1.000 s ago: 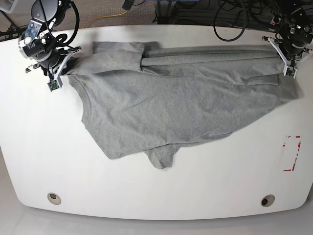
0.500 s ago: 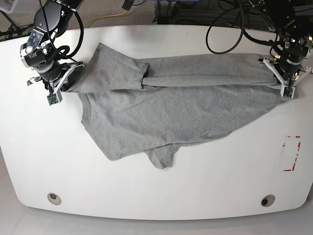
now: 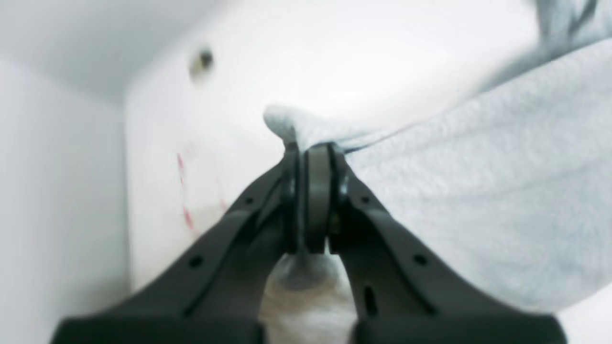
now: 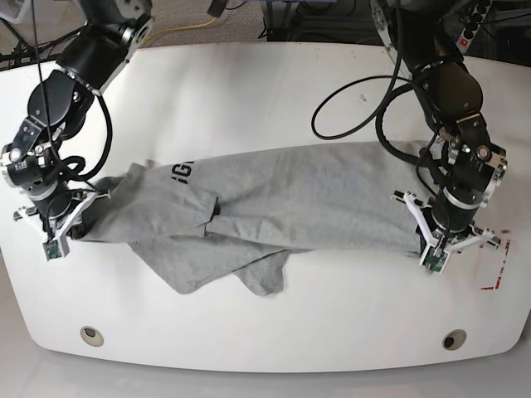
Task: Fold the T-shirt properly
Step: 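Lift the shirt again with both grippers and drag it flat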
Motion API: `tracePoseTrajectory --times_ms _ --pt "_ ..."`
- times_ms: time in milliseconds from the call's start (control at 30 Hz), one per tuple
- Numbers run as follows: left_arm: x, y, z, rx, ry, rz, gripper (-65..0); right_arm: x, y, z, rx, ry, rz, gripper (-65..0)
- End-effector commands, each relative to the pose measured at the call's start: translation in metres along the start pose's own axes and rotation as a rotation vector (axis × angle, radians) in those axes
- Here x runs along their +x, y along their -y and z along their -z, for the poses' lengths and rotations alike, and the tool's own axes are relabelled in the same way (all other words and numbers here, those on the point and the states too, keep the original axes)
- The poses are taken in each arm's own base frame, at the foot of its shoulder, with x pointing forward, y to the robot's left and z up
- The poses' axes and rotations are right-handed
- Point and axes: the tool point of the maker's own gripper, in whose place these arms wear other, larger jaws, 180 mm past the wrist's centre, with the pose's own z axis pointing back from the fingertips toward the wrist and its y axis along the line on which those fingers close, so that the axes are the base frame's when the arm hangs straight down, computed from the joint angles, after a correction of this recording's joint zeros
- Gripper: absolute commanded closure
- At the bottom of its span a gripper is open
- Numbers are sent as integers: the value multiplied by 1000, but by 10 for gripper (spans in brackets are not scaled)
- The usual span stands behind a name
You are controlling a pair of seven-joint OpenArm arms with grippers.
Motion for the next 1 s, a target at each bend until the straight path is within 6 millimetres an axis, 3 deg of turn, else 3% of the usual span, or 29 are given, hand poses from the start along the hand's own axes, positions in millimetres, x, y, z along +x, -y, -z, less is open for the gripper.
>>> tracePoseTrajectory --times_ms 0,67,300,433,567,667,767,967 --pt "62 -28 -4 72 153 28 0 35 28 -4 -51 79 -2 0" --pt "89 -43 -9 114 215 15 0 58 45 -5 -69 109 -6 0" --pt "165 -123 -45 310 322 17 0 158 69 -19 -101 240 -121 0" --pt "209 -166 -82 424 412 22 0 220 73 -44 -138 340 -202 0" --pt "251 -195 -118 507 480 48 0 264 77 -70 -174 416 -254 0" --pt "268 -194 -120 505 482 129 0 271 82 -79 -193 409 -256 0" --pt "265 -192 -114 495 463 141 0 269 82 -84 -209 409 -264 0" --pt "226 -160 -72 395 416 185 0 205 77 -61 -198 305 -245 0"
